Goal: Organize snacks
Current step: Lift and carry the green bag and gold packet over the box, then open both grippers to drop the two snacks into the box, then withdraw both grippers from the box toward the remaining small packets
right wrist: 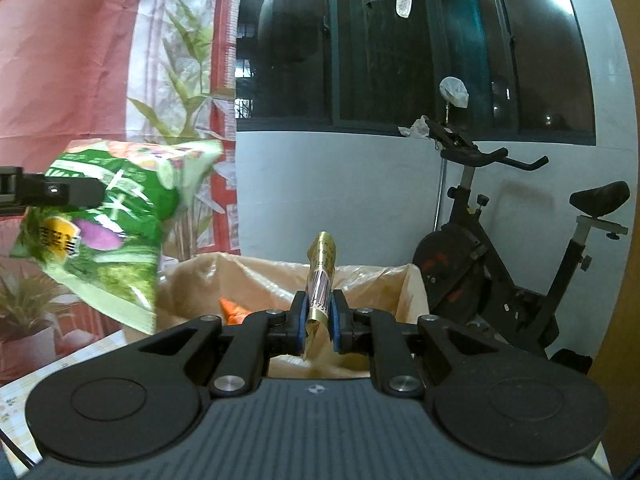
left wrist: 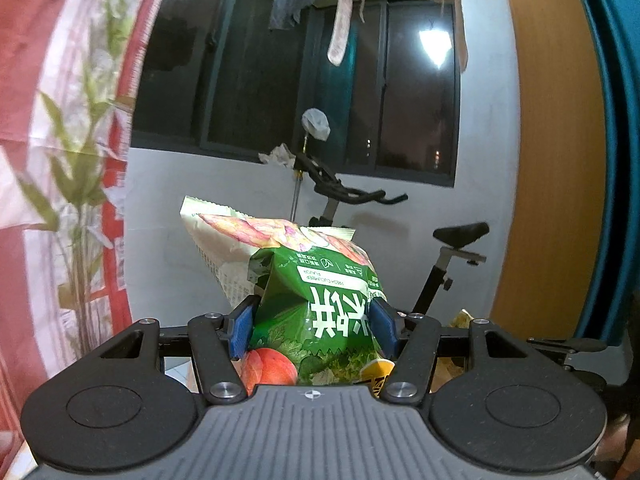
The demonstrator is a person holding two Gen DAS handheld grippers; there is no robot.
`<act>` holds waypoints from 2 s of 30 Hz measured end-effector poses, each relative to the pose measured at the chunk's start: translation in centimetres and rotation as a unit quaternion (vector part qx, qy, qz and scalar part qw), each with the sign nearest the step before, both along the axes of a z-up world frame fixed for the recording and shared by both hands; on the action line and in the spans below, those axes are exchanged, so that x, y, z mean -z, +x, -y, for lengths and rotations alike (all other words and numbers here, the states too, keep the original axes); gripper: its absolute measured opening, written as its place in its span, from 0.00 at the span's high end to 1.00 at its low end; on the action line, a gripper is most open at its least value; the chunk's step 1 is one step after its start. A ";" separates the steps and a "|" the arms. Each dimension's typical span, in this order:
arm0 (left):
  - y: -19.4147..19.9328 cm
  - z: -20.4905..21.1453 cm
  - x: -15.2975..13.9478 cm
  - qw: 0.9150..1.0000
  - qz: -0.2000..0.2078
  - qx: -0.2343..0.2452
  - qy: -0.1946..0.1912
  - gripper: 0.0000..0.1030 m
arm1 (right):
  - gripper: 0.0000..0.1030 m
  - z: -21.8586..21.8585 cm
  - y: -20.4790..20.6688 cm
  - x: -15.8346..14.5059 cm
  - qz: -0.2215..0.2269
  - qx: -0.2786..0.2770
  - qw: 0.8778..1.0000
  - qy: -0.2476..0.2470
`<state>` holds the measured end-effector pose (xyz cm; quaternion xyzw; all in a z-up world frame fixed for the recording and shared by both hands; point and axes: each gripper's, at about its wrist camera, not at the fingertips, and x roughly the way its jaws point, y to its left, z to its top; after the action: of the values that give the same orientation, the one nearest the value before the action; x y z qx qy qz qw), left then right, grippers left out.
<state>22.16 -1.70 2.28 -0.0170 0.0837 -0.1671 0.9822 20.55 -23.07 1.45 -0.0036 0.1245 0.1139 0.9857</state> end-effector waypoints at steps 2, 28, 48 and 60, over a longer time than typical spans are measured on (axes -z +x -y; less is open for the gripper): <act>1.6 1.0 0.3 1.000 -0.004 -0.001 0.004 0.39 | 0.88 0.2 1.6 0.1 -0.006 0.003 1.000 0.002; 6.8 1.8 3.1 0.995 -0.083 -0.011 0.052 0.20 | 0.49 1.0 6.0 2.4 -0.084 0.019 0.996 -0.010; -1.2 -2.1 2.8 0.994 -0.097 -0.029 0.042 0.20 | 0.44 -0.1 -1.7 0.4 -0.074 0.000 0.997 0.017; -5.2 -3.5 5.1 0.993 -0.093 -0.055 0.038 0.20 | 0.44 -1.2 -4.9 2.7 -0.083 -0.005 0.996 0.025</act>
<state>17.00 1.81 -2.82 0.0002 0.1800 -0.1072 0.9778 15.61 -21.87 -1.21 0.0301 0.2026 0.1218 0.9712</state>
